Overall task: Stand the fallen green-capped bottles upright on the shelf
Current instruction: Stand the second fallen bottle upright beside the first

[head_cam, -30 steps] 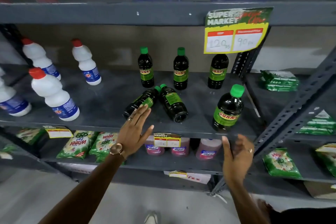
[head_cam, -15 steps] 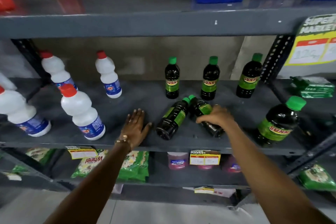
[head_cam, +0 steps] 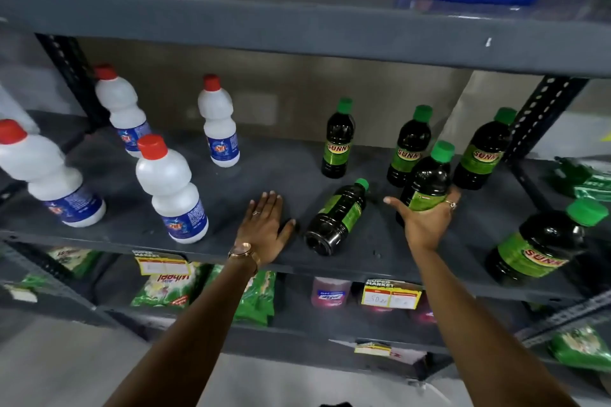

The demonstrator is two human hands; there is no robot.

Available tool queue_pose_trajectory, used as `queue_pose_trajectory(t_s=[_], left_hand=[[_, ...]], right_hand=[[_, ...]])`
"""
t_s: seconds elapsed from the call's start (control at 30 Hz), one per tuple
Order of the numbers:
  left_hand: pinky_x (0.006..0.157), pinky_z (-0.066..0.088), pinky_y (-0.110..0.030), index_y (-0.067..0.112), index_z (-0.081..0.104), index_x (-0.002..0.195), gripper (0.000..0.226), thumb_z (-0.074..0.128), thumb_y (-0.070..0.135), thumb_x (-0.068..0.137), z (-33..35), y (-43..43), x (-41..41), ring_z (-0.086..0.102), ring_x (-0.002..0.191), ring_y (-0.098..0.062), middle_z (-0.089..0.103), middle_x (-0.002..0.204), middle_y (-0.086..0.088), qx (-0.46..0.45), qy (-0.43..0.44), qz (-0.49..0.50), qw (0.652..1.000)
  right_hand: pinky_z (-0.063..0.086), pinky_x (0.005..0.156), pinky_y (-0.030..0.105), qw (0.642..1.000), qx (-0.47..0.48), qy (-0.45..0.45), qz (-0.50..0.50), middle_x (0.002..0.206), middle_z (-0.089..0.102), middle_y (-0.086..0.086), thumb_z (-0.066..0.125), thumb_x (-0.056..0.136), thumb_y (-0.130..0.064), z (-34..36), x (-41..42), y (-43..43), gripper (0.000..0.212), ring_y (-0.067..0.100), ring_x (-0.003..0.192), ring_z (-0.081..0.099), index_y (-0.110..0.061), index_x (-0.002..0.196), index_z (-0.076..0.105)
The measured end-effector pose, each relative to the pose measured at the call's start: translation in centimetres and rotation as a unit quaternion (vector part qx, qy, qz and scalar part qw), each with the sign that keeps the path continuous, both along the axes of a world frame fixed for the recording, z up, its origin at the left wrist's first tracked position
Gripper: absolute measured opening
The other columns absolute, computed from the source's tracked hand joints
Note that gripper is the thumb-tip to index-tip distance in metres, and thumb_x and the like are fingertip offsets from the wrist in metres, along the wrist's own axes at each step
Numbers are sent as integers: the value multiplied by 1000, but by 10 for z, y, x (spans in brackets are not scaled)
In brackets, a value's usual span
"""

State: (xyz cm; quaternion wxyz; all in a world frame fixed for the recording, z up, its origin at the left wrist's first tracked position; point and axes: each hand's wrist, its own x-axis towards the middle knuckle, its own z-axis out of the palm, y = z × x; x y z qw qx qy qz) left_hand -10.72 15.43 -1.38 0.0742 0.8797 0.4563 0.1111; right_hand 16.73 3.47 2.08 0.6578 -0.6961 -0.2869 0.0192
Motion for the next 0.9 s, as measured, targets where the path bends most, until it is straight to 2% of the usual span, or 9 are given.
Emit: queue_pose_trajectory(t_s=[0.1,0.17,0.23,0.33,0.43,0.53,0.6,0.77,0.9], left_hand=[[120,-4,-39,7,11,148,68,28,48,97,0,1,0,0,147,-20,9,159,-9,-14,5,-1,1000],[120,-3,-40,8,10,148,68,27,49,97,-1,2,-1,-1,147,-20,8,159,-9,-15,6,0,1000],[120,-3,-40,7,10,148,68,26,49,97,-1,2,0,-1,147,-20,8,159,-9,-14,5,0,1000],[120,-3,-39,7,11,148,68,27,48,97,-2,2,-1,0,147,-21,9,159,-10,-13,1,-2,1000],[120,-4,-39,6,10,148,68,27,48,97,0,2,-3,0,147,-21,8,159,-11,-18,1,-7,1000],[120,-4,-38,7,9,148,69,26,49,97,0,3,-3,-1,147,-20,7,159,-10,-21,6,-8,1000],[120,-4,-38,7,10,148,68,26,49,97,1,2,-2,-1,147,-19,7,159,-10,-23,3,-6,1000],[120,-2,-39,7,11,148,67,27,48,97,3,1,-1,1,147,-20,8,159,-11,-21,6,-6,1000],[120,-2,-39,7,10,148,68,27,48,97,4,0,-1,1,147,-21,8,159,-10,-26,6,-5,1000]], right_hand=[[41,98,18,999,-35,7,36,126,53,1,92,55,-24,-12,2,-9,106,10,113,53,-18,139,28],[46,100,35,998,-53,26,39,123,57,2,81,64,-16,-21,4,-16,89,16,111,56,-22,139,33],[49,97,43,998,-59,16,11,117,62,0,80,65,-15,-25,5,-21,77,17,106,60,-22,133,44],[51,94,41,999,-31,20,-28,113,62,2,92,54,-21,-21,3,-15,77,19,104,62,-17,119,50],[46,99,41,997,-74,3,-35,121,50,10,93,50,-25,-18,3,-5,85,27,114,51,-11,121,48],[46,93,32,995,-91,1,30,112,55,-7,86,58,-18,-27,7,-12,82,17,109,55,-21,129,44],[50,93,32,996,-83,21,40,107,61,-15,86,61,-14,-33,11,-18,81,12,106,61,-23,131,46],[48,98,44,994,-109,-4,-8,120,53,8,94,48,-33,-26,9,-10,89,23,110,55,-11,122,49],[42,99,34,992,-122,-9,27,128,48,6,93,44,-42,-27,10,-14,103,18,113,50,-16,131,44]])
